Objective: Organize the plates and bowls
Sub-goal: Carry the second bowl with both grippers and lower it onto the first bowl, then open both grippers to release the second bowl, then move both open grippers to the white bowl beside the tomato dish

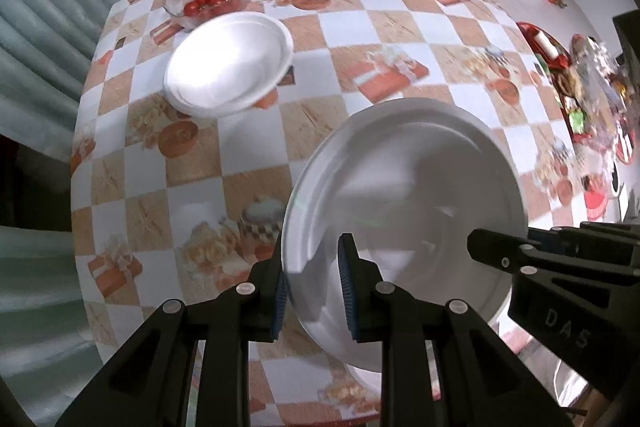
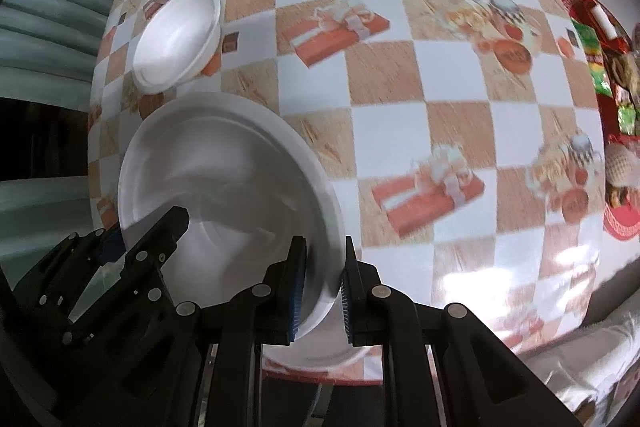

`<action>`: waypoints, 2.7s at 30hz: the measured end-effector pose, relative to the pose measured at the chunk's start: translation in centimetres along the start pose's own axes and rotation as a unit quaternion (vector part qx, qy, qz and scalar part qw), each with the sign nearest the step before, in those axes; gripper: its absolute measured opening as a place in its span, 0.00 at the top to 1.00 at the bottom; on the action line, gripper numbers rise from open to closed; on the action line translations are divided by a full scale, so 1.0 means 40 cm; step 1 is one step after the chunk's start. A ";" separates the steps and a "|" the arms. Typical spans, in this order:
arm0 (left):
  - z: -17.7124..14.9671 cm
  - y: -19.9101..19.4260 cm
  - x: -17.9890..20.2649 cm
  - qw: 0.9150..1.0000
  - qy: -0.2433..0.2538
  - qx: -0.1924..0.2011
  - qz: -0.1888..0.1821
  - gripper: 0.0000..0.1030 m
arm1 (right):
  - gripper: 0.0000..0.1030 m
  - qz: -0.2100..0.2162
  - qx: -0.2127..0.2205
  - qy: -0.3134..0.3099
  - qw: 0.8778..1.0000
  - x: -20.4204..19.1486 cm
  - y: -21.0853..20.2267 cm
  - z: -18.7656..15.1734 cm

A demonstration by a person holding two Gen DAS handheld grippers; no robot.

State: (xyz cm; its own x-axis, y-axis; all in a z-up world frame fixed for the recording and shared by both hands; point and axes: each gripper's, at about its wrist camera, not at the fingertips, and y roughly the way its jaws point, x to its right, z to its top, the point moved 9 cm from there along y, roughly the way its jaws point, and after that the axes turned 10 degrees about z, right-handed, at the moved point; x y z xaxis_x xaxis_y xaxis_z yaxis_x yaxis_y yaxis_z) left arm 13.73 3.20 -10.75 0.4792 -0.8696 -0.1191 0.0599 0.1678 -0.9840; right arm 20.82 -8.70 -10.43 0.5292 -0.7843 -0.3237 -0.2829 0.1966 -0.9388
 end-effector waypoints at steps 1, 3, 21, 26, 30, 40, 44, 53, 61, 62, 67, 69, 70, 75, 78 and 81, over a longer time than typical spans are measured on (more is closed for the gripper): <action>-0.010 -0.003 0.005 1.000 0.004 -0.001 0.000 0.75 | 0.83 -0.001 0.000 0.001 1.000 -0.005 0.003 -0.011; -0.033 -0.010 0.017 1.000 0.016 -0.001 -0.001 0.75 | 0.83 -0.003 0.000 0.007 1.000 -0.002 0.007 -0.036; -0.182 0.016 0.106 0.995 0.091 -0.036 -0.011 0.75 | 0.83 -0.019 -0.010 0.055 0.998 0.066 0.023 -0.190; -0.182 0.028 0.101 0.995 0.094 -0.040 -0.005 0.75 | 0.83 -0.019 -0.013 0.057 0.998 0.063 0.043 -0.195; -0.182 0.039 0.099 0.994 0.096 -0.044 -0.007 0.75 | 0.83 -0.019 -0.016 0.059 0.998 0.064 0.058 -0.190; -0.182 0.049 0.082 0.994 0.091 -0.048 -0.019 0.40 | 0.83 -0.019 -0.042 0.069 0.997 0.087 0.097 -0.192; -0.179 0.048 0.044 0.995 0.081 -0.050 -0.010 0.22 | 0.71 -0.026 -0.041 0.076 0.996 0.106 0.087 -0.179; -0.177 0.068 -0.092 0.998 0.010 -0.066 0.009 0.09 | 0.12 -0.030 -0.018 0.073 0.997 0.115 0.041 -0.111; -0.124 0.068 -0.237 0.992 -0.096 -0.077 -0.010 0.09 | 0.12 -0.041 -0.023 0.032 0.998 0.089 0.016 -0.024; -0.117 0.066 -0.247 0.992 -0.103 -0.076 -0.011 0.09 | 0.12 -0.043 -0.020 0.028 0.998 0.086 0.009 -0.007; -0.085 0.066 -0.305 0.988 -0.130 -0.077 0.002 0.09 | 0.12 -0.044 -0.011 0.012 0.999 0.069 -0.007 0.062; -0.071 0.072 -0.321 0.988 -0.135 -0.079 0.009 0.09 | 0.12 -0.044 -0.012 0.005 0.999 0.060 -0.005 0.080; -0.066 0.075 -0.325 0.988 -0.135 -0.080 0.012 0.09 | 0.12 -0.045 -0.014 0.000 0.999 0.053 -0.003 0.092; -0.031 0.084 -0.332 0.987 -0.134 -0.080 0.023 0.09 | 0.12 -0.041 -0.019 -0.021 0.999 0.015 0.002 0.138; 0.005 0.090 -0.341 0.987 -0.139 -0.078 0.025 0.09 | 0.12 -0.040 -0.021 -0.036 0.998 -0.015 0.007 0.173; 0.044 0.101 -0.353 0.986 -0.147 -0.076 0.030 0.09 | 0.12 -0.040 -0.023 -0.051 0.998 -0.047 0.016 0.213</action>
State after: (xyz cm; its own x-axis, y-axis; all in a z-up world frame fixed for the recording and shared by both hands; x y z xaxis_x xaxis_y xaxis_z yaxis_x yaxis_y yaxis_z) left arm 8.75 16.99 -12.80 0.7118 -0.6848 -0.1561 -0.0976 0.1236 -0.9875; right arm 26.45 -2.10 -11.44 0.6299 -0.7318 -0.2603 -0.2721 0.1061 -0.9564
